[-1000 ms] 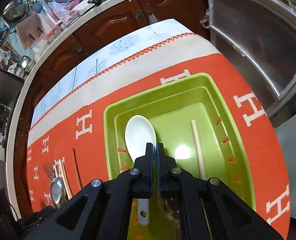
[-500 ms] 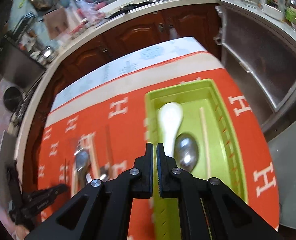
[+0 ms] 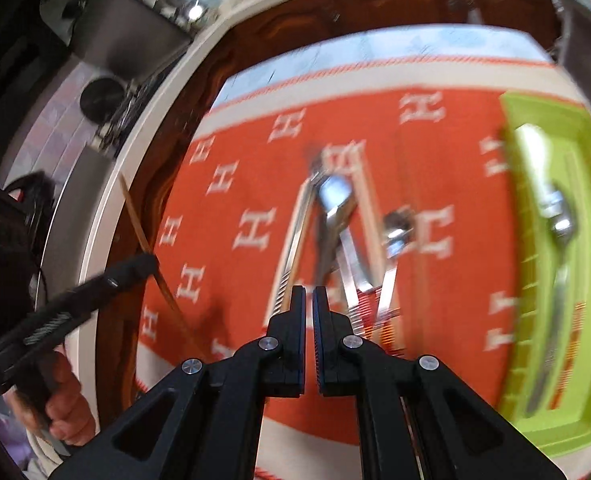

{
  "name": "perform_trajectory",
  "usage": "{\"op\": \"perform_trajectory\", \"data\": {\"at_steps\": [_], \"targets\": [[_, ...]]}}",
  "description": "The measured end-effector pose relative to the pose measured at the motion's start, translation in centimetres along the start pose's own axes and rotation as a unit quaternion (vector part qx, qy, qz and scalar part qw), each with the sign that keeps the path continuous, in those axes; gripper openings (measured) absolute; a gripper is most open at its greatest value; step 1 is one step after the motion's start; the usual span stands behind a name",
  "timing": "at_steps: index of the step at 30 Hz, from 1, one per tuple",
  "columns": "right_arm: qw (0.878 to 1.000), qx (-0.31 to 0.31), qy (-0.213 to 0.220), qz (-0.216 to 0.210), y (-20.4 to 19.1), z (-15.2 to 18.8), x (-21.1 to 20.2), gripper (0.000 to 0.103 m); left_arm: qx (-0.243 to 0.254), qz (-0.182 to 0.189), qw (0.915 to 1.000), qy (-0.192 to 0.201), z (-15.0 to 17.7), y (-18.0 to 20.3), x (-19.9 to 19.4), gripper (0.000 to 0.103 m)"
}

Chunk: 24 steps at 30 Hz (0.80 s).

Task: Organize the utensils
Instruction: 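Grasp another light chopstick with the right tool while the left tool holds the dark chopstick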

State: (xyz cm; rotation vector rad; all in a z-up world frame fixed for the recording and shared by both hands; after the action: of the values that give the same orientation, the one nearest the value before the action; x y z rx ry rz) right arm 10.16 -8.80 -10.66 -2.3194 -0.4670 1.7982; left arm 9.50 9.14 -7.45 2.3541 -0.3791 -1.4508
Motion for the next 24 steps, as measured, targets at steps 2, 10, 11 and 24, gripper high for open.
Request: {"op": "perform_trajectory", "data": {"at_steps": [2,10,11,24], "targets": [[1.000,0.000,-0.017,0.005,-1.1,0.3,1.8,0.004,0.005,0.000,1.0000,0.002,0.2,-0.2,-0.5,0.004],[0.999,0.005,-0.045,0.012,-2.1,0.1,5.7,0.004,-0.006,0.008,0.9999,-0.014,1.5,-2.0,2.4,0.004],[0.999,0.006,-0.047,0.013,-2.1,-0.1,6.2,0.004,-0.014,0.008,0.9996,-0.022,1.6,-2.5,3.2,0.004],[0.996,0.023,-0.090,0.017,-3.8,-2.3,11.0,0.004,-0.046,-0.024,0.9962,-0.070,2.8,-6.0,7.9,0.009]]}}
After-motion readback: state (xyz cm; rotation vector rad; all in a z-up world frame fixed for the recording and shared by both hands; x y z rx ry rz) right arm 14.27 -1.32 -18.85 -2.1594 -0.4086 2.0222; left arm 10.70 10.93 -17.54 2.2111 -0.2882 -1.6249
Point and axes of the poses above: each gripper's, at about its wrist camera, not at the fingertips, and x roughly the way its jaws point, y to its right, z to its underside, the point moved 4 cm from there along x, roughly the way its jaws point, and after that the axes turned 6 degrees about z, right-handed, at the moved point
